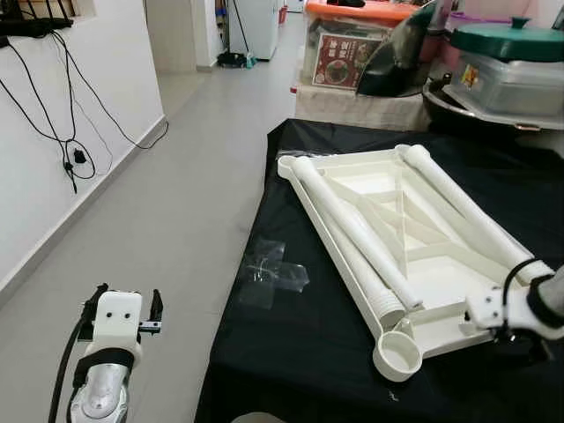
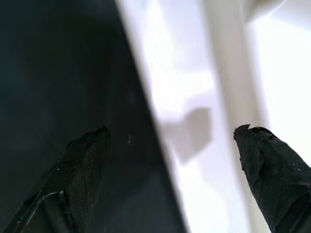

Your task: Building children table

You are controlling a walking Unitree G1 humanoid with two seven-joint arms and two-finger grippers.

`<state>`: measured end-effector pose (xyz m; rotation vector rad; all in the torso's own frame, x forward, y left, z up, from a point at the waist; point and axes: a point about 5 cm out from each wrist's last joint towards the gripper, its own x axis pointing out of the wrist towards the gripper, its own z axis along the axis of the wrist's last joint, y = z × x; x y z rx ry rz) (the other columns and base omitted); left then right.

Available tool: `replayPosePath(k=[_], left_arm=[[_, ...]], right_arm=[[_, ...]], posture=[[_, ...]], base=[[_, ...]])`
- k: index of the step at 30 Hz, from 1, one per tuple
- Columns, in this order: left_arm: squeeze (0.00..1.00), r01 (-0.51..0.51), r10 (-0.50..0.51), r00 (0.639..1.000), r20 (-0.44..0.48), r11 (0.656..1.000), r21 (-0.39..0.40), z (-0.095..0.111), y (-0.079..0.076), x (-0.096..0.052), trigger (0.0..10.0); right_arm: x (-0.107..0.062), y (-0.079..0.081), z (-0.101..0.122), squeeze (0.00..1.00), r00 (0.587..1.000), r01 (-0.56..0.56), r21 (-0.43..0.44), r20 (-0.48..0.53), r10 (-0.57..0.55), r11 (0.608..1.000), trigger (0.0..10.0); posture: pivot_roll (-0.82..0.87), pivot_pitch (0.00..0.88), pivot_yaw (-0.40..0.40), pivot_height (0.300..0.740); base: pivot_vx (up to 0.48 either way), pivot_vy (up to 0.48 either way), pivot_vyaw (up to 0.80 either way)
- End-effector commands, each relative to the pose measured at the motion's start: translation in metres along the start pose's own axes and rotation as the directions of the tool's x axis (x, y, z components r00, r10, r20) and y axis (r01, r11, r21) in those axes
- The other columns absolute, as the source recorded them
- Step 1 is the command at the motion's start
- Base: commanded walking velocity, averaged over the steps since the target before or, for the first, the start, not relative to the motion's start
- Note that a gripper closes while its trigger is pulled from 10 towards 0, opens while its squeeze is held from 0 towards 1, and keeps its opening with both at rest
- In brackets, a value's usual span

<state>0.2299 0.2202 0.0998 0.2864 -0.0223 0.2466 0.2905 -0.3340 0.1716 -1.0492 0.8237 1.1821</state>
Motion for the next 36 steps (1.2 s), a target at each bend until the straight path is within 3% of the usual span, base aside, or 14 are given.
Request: replayPosePath(k=[1,9,14,15,16,17,22,23,24,26,27,28,30,36], left_arm=[[0.00,0.017,-0.017,1.000,-0.005,1.000,-0.006,-0.002,-0.005,0.000,10.0],[0.00,0.016,-0.016,1.000,-0.003,1.000,-0.006,-0.002,-0.005,0.001,10.0],[0.00,0.010,-0.010,1.000,-0.003,1.000,-0.005,-0.003,-0.004,0.001,10.0],[0.00,0.006,-0.006,1.000,-0.003,1.000,-0.006,-0.003,-0.004,0.000,10.0],[0.00,0.006,-0.006,1.000,-0.003,1.000,-0.006,-0.003,-0.004,0.000,10.0],[0.00,0.005,-0.005,1.000,-0.004,1.000,-0.006,-0.003,-0.004,0.000,10.0],[0.00,0.003,-0.003,1.000,-0.004,1.000,-0.005,-0.002,-0.003,0.000,10.0],[0.00,0.000,0.000,1.000,-0.004,1.000,-0.002,-0.002,-0.001,0.000,10.0],[0.00,-0.003,0.003,1.000,-0.003,1.000,0.002,-0.003,0.000,0.000,10.0],[0.00,-0.003,0.003,1.000,-0.003,1.000,0.002,-0.003,0.000,0.000,10.0],[0.00,-0.006,0.006,1.000,-0.002,1.000,0.003,-0.002,0.000,0.001,10.0],[0.00,-0.006,0.006,1.000,-0.002,1.000,0.003,-0.002,0.000,0.001,10.0],[0.00,-0.003,0.003,1.000,0.003,1.000,0.002,0.000,-0.003,0.002,10.0],[0.00,0.001,-0.001,1.000,0.004,1.000,0.004,0.000,-0.003,0.003,10.0]], right_arm=[[-0.014,-0.011,0.015,1.00,0.992,0.029,0.007,0.119,-0.030,1.000,10.0],[-0.029,-0.029,0.036,1.00,0.959,0.098,0.016,0.265,-0.098,0.995,10.0],[-0.036,-0.049,0.074,1.00,0.834,0.185,0.092,0.511,-0.206,0.978,10.0],[-0.027,-0.060,0.094,1.00,0.748,0.294,0.156,0.577,-0.328,0.943,10.0],[-0.027,-0.060,0.094,1.00,0.748,0.294,0.156,0.577,-0.328,0.943,10.0],[-0.020,-0.065,0.101,0.81,0.712,0.313,0.225,0.587,-0.385,0.923,10.0],[-0.007,-0.077,0.113,0.63,0.646,0.350,0.365,0.573,-0.504,0.863,10.0],[-0.001,-0.086,0.123,0.38,0.579,0.377,0.474,0.550,-0.602,0.796,10.0],[0.007,-0.094,0.134,0.38,0.516,0.382,0.585,0.507,-0.690,0.715,10.0],[0.007,-0.094,0.134,0.38,0.516,0.382,0.585,0.507,-0.690,0.715,10.0],[0.022,-0.097,0.149,0.02,0.473,0.382,0.671,0.449,-0.758,0.635,10.0],[0.022,-0.097,0.149,0.02,0.473,0.382,0.671,0.449,-0.758,0.635,10.0],[0.048,-0.091,0.174,0.00,0.443,0.340,0.767,0.380,-0.812,0.544,10.0],[0.071,-0.074,0.198,0.00,0.463,0.289,0.786,0.385,-0.799,0.546,10.0]], posture=[[0.01,0.000,-0.051,0.740],[0.01,0.000,-0.051,0.740],[0.02,0.000,-0.057,0.740],[0.04,0.000,-0.065,0.740],[0.04,0.000,-0.065,0.740],[0.04,0.000,-0.065,0.740],[0.05,0.000,-0.065,0.740],[0.05,0.000,-0.065,0.740],[0.05,0.000,-0.065,0.740],[0.05,0.000,-0.065,0.740],[0.06,0.000,-0.067,0.740],[0.06,0.000,-0.067,0.740],[0.07,0.000,-0.064,0.740],[0.07,0.000,-0.068,0.740]], base=[[0.000,0.000,0.00],[0.000,0.000,0.00],[0.000,0.000,0.00],[0.000,0.000,0.00],[0.000,0.000,0.00],[0.000,0.000,0.00],[0.000,0.000,0.00],[0.000,0.000,0.00],[0.000,0.000,0.00],[0.000,0.000,0.00],[0.000,0.000,0.00],[0.000,0.000,0.00],[0.000,0.000,0.00],[0.000,0.000,0.00]])
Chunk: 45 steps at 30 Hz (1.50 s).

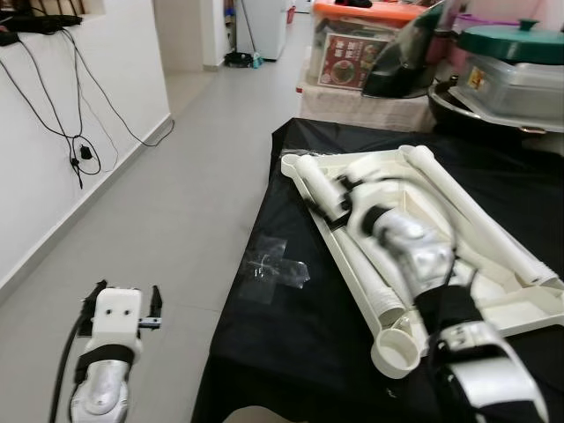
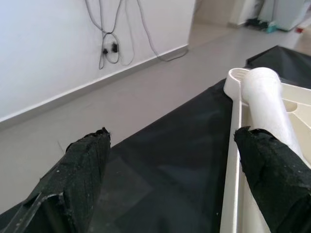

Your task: Building children table

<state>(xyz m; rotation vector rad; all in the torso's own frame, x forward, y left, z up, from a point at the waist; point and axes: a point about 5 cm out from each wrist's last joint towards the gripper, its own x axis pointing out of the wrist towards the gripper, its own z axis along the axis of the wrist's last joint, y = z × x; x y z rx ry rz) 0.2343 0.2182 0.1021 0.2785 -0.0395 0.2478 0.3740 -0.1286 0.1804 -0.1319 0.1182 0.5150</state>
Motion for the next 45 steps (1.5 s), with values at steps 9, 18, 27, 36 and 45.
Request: replayPosePath(k=[9,18,27,36,45], left_arm=[[0.00,0.001,0.000,1.000,-0.018,1.000,0.013,-0.005,-0.002,-0.001,10.0],[0.00,0.000,0.000,1.000,-0.022,1.000,0.015,-0.005,-0.002,0.001,10.0],[0.00,0.002,-0.002,1.000,-0.019,1.000,0.015,-0.004,-0.002,0.002,10.0],[0.00,0.003,-0.002,1.000,-0.021,1.000,0.016,-0.005,-0.003,0.003,10.0],[0.00,0.003,-0.003,1.000,-0.022,1.000,0.016,-0.005,-0.004,0.003,10.0]], right_arm=[[-0.004,0.023,-0.017,0.00,0.993,0.082,-0.054,-0.079,-0.086,0.995,10.0],[-0.010,0.036,-0.044,0.00,0.967,0.145,0.002,-0.210,-0.141,0.989,10.0],[-0.015,0.037,-0.052,0.00,0.944,0.213,0.039,-0.266,-0.195,0.976,10.0],[-0.015,0.052,-0.064,0.00,0.922,0.198,0.111,-0.357,-0.147,0.974,10.0],[-0.014,0.053,-0.075,0.00,0.892,0.262,0.207,-0.424,-0.154,0.943,10.0]], posture=[[0.07,0.000,-0.074,0.740],[0.07,0.000,-0.071,0.740],[0.07,0.000,-0.071,0.740],[0.07,0.000,-0.077,0.740],[0.08,0.000,-0.082,0.740]], base=[[0.000,0.000,0.00],[0.000,0.000,0.00],[0.000,0.000,0.00],[0.000,0.000,0.00],[0.000,0.000,0.00]])
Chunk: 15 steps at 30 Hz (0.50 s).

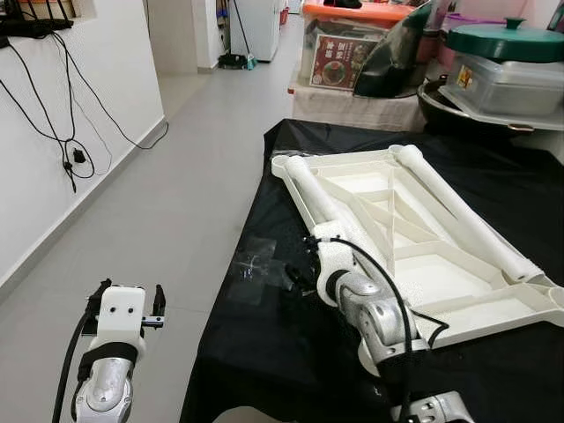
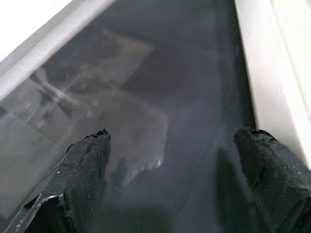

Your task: Building children table

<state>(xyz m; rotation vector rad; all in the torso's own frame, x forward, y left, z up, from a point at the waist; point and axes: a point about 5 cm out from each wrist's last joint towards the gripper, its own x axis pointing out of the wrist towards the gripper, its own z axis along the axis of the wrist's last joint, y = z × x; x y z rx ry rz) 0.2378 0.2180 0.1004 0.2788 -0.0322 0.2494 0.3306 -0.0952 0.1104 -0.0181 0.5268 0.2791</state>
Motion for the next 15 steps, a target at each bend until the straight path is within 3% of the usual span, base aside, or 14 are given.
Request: replayPosePath(k=[1,3,4,6,10,11,15], left_arm=[[0.00,0.002,-0.002,1.000,-0.014,1.000,0.014,-0.003,-0.003,0.000,10.0],[0.00,0.001,-0.001,1.000,-0.014,1.000,0.014,-0.003,-0.003,0.000,10.0],[0.00,0.001,-0.001,1.000,-0.014,1.000,0.014,-0.003,-0.003,0.000,10.0],[0.00,0.002,-0.001,1.000,-0.015,1.000,0.013,-0.003,-0.003,0.000,10.0],[0.00,0.003,-0.003,1.000,-0.015,1.000,0.013,-0.003,-0.004,-0.001,10.0],[0.00,0.006,-0.005,1.000,-0.015,1.000,0.013,-0.004,-0.004,-0.001,10.0],[0.00,0.010,-0.010,1.000,-0.014,1.000,0.012,-0.003,-0.005,-0.001,10.0]], right_arm=[[0.002,-0.009,-0.006,0.00,0.998,0.051,0.095,-0.040,-0.047,0.994,10.0],[0.003,-0.014,-0.002,0.00,0.997,0.082,0.174,-0.021,-0.080,0.981,10.0],[0.003,-0.014,-0.002,0.00,0.997,0.082,0.174,-0.021,-0.080,0.981,10.0],[0.002,-0.014,0.013,0.00,0.995,0.057,0.230,0.069,-0.075,0.972,10.0],[-0.003,-0.007,0.027,0.00,0.987,-0.012,0.224,0.161,-0.025,0.974,10.0],[-0.007,0.003,0.036,0.00,0.974,-0.085,0.198,0.223,0.040,0.977,10.0],[-0.014,0.019,0.045,0.00,0.947,-0.176,0.133,0.295,0.131,0.975,10.0]], posture=[[0.08,0.000,-0.083,0.740],[0.08,0.000,-0.085,0.740],[0.08,0.000,-0.085,0.740],[0.08,0.000,-0.082,0.740],[0.08,0.000,-0.082,0.740],[0.08,0.000,-0.082,0.740],[0.08,0.000,-0.082,0.740]], base=[[0.000,0.000,0.00],[0.000,0.000,0.00],[0.000,0.000,0.00],[0.000,0.000,0.00],[0.000,0.000,0.00],[0.000,0.000,0.00],[0.000,0.000,0.00]])
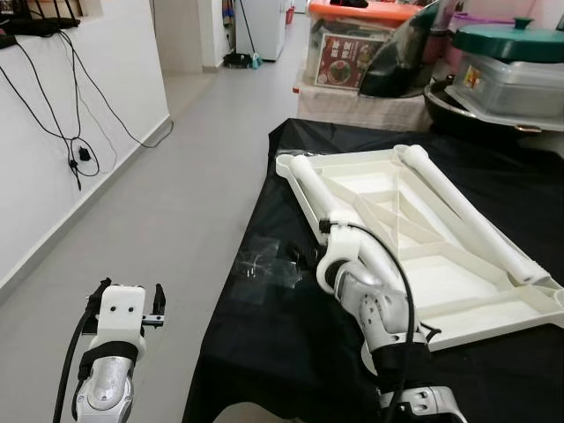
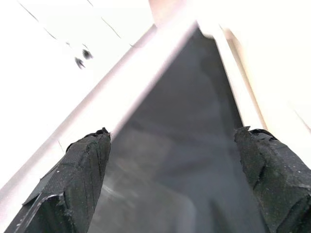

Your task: Building children table

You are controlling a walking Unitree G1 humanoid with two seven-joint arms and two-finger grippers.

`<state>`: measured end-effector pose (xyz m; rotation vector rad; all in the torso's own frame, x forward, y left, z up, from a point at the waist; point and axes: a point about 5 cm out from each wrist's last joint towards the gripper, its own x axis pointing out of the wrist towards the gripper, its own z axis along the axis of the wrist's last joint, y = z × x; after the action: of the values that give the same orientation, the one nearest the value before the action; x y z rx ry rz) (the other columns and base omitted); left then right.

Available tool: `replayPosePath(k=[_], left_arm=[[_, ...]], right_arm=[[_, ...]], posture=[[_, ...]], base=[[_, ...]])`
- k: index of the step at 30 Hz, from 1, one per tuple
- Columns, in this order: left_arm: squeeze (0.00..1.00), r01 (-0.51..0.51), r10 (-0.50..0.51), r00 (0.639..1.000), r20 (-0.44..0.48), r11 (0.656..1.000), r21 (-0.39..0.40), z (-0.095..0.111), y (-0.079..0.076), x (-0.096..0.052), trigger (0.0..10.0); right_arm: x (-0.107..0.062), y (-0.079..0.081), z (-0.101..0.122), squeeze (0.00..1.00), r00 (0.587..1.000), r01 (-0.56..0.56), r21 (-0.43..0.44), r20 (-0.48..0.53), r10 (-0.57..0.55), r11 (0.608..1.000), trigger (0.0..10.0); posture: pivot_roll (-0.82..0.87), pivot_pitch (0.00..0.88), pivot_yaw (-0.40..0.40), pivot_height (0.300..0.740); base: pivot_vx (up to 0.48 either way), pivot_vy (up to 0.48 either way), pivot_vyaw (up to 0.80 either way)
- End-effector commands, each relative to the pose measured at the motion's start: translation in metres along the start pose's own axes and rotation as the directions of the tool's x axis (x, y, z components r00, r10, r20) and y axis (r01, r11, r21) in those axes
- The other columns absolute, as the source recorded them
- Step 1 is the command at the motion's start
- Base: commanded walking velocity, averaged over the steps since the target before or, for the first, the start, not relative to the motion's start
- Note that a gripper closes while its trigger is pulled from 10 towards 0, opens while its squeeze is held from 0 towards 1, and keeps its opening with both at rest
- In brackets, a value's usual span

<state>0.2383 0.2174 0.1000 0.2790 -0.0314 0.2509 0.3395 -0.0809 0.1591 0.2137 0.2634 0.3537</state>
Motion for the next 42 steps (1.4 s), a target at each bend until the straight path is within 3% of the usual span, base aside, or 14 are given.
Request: replayPosePath(k=[1,5,6,8,10,15,23,36,37,38,40,42], left_arm=[[0.00,0.012,-0.012,1.000,-0.013,1.000,0.012,-0.003,-0.004,-0.001,10.0],[0.00,0.011,-0.011,1.000,-0.011,1.000,0.012,-0.003,-0.004,-0.001,10.0],[0.00,0.010,-0.010,1.000,-0.011,1.000,0.012,-0.003,-0.004,-0.001,10.0],[0.00,0.010,-0.010,1.000,-0.011,1.000,0.012,-0.003,-0.004,-0.001,10.0],[0.00,0.007,-0.006,1.000,-0.013,1.000,0.013,-0.003,-0.002,-0.002,10.0],[0.00,0.006,-0.006,1.000,-0.014,1.000,0.013,-0.003,-0.002,-0.002,10.0],[0.00,0.013,-0.013,1.000,-0.014,1.000,0.013,-0.003,-0.003,-0.001,10.0],[0.00,0.012,-0.012,1.000,-0.015,1.000,0.016,-0.004,-0.003,0.000,10.0],[0.00,0.012,-0.012,1.000,-0.015,1.000,0.016,-0.004,-0.003,0.000,10.0],[0.00,0.013,-0.012,1.000,-0.016,1.000,0.016,-0.004,-0.004,0.000,10.0],[0.00,0.013,-0.012,1.000,-0.016,1.000,0.016,-0.004,-0.004,0.000,10.0],[0.00,0.013,-0.013,1.000,-0.017,1.000,0.016,-0.004,-0.004,0.000,10.0]], right_arm=[[-0.001,0.005,-0.003,0.00,1.000,-0.031,-0.002,-0.002,0.031,1.000,10.0],[0.002,-0.002,-0.011,0.00,0.998,0.029,-0.034,-0.049,-0.031,0.999,10.0],[0.003,-0.008,-0.016,0.00,0.992,0.084,-0.054,-0.085,-0.089,0.995,10.0],[0.003,-0.008,-0.016,0.00,0.992,0.084,-0.054,-0.085,-0.089,0.995,10.0],[0.003,-0.025,-0.023,0.00,0.970,0.195,-0.053,-0.136,-0.200,0.979,10.0],[0.002,-0.035,-0.023,0.00,0.957,0.254,-0.041,-0.135,-0.258,0.966,10.0],[0.001,-0.034,-0.024,0.00,0.963,0.234,-0.051,-0.124,-0.238,0.971,10.0],[0.002,-0.025,-0.048,0.00,0.953,0.165,-0.081,-0.243,-0.181,0.983,10.0],[0.003,-0.026,-0.052,0.00,0.948,0.168,-0.070,-0.262,-0.181,0.983,9.1],[0.003,-0.028,-0.055,0.00,0.944,0.171,-0.057,-0.276,-0.181,0.984,7.5],[0.003,-0.028,-0.055,0.00,0.944,0.171,-0.057,-0.276,-0.181,0.984,7.5],[0.002,-0.034,-0.061,0.00,0.935,0.185,-0.031,-0.303,-0.186,0.982,0.0]], posture=[[0.08,0.000,-0.082,0.740],[0.08,0.000,-0.082,0.740],[0.08,0.000,-0.083,0.740],[0.08,0.000,-0.083,0.740],[0.09,0.000,-0.083,0.740],[0.08,0.000,-0.080,0.740],[0.08,0.000,-0.075,0.740],[0.10,0.000,-0.080,0.740],[0.10,0.000,-0.081,0.740],[0.10,0.000,-0.082,0.740],[0.10,0.000,-0.082,0.740],[0.10,0.000,-0.084,0.740]], base=[[0.000,0.000,0.00],[0.000,0.000,0.00],[0.000,0.000,0.00],[0.000,0.000,0.00],[0.000,0.000,0.00],[0.000,0.000,0.00],[0.000,0.000,0.00],[0.000,0.000,0.00],[0.000,0.000,0.00],[0.000,0.000,0.00],[0.000,0.000,0.00],[0.000,0.000,0.00]])
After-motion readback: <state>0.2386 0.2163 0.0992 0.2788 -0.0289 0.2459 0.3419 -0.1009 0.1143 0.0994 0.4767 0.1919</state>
